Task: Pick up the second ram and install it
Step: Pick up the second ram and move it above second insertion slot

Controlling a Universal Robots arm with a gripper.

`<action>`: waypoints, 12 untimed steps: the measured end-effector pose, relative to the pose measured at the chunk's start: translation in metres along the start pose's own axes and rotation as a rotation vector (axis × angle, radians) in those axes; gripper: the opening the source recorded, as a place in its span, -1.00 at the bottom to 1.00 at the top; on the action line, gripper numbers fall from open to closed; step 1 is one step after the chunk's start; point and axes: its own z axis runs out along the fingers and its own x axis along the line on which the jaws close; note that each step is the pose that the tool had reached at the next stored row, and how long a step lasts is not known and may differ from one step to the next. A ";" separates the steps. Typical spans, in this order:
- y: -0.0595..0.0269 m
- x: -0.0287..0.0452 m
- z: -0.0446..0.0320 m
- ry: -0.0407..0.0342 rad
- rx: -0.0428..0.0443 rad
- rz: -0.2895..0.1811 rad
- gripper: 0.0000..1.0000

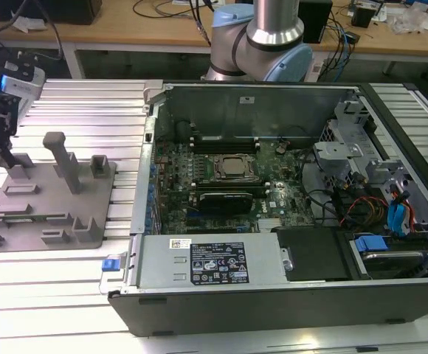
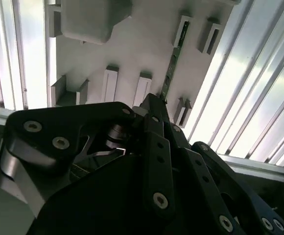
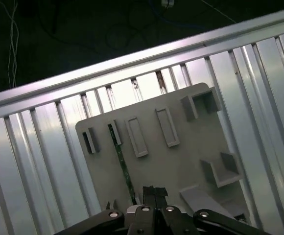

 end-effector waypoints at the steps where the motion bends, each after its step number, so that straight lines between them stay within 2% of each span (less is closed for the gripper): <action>1: 0.0000 0.0000 0.0003 0.0011 -0.0005 -0.025 -0.84; 2: 0.0000 0.0000 0.0005 0.0020 -0.0008 -0.044 -0.84; 5: -0.0001 0.0000 0.0016 0.0068 -0.0028 -0.148 -0.84; 7: 0.0000 0.0000 0.0018 0.0084 -0.0036 -0.185 -0.84; 12: -0.0002 0.0000 0.0034 0.0085 -0.0034 -0.192 -0.84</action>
